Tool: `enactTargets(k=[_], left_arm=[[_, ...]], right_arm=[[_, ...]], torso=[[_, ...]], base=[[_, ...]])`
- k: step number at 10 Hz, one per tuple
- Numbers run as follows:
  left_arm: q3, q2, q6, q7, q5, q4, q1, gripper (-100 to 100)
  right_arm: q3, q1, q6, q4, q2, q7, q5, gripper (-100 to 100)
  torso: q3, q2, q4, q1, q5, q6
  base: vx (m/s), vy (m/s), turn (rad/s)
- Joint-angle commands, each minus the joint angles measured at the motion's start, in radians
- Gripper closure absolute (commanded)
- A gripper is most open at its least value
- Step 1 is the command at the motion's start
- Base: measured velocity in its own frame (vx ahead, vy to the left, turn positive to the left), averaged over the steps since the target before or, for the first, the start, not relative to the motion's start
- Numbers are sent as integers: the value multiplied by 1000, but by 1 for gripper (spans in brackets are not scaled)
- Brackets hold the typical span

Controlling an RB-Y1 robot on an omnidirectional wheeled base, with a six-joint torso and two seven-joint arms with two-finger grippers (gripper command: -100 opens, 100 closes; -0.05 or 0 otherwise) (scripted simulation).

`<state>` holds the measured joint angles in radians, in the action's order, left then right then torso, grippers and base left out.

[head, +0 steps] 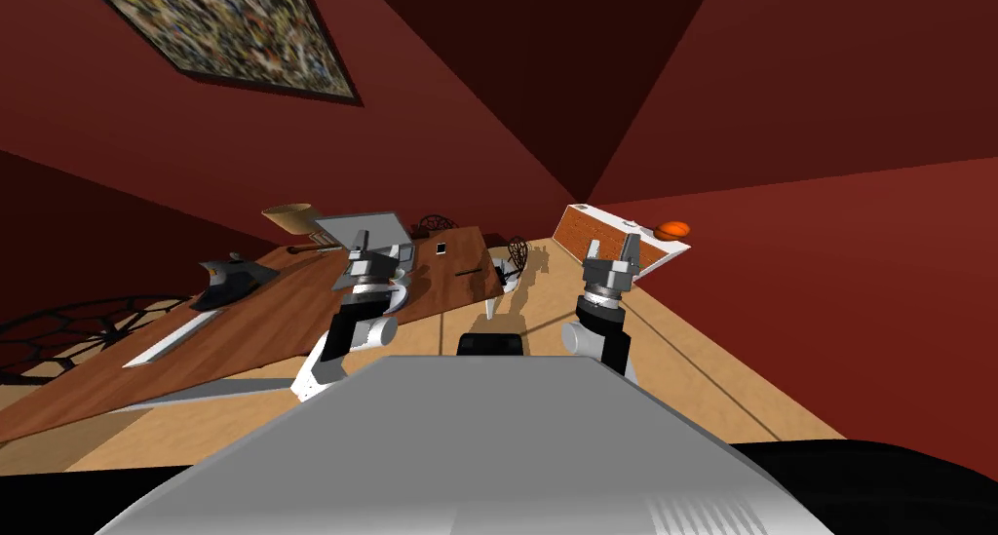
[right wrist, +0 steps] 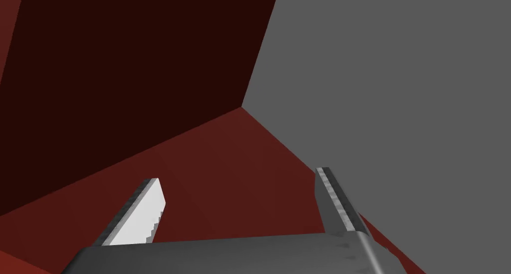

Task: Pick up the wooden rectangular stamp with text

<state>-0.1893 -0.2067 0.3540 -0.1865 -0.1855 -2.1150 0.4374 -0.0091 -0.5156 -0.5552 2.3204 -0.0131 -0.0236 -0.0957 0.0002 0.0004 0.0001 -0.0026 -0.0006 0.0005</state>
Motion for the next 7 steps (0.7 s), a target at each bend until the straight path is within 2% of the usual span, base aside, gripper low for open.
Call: enactTargets(k=[1,2,4,5,6,7], left_arm=[[-29,-22,-50,-10,-32,31,-14,-100],[-29,-22,-62,-10,-32,31,-14,-100],[-73,-54,-129,-26,-79,88,-39,-100],[-73,-54,-148,-26,-79,88,-39,-100],[-95,-70,-181,-34,-103,121,-52,-100],[-95,-70,-196,-34,-103,121,-52,-100]], right_arm=[[0,0,0,0,0,0,0,0],[0,0,0,0,0,0,0,0],[0,0,0,0,0,0,0,0],[0,0,0,0,0,0,0,0],[0,0,0,0,0,0,0,0],[0,0,0,0,0,0,0,0]], torso=[[0,0,0,0,0,0],[0,1,0,-1,0,0],[0,1,0,0,0,0],[0,1,0,-1,0,0],[0,1,0,0,0,-1],[0,1,0,0,0,0]], base=[[-9,-73,-456],[-12,-48,-95],[0,-62,-316],[0,-46,-164],[1,-53,-286],[3,-35,-162]])
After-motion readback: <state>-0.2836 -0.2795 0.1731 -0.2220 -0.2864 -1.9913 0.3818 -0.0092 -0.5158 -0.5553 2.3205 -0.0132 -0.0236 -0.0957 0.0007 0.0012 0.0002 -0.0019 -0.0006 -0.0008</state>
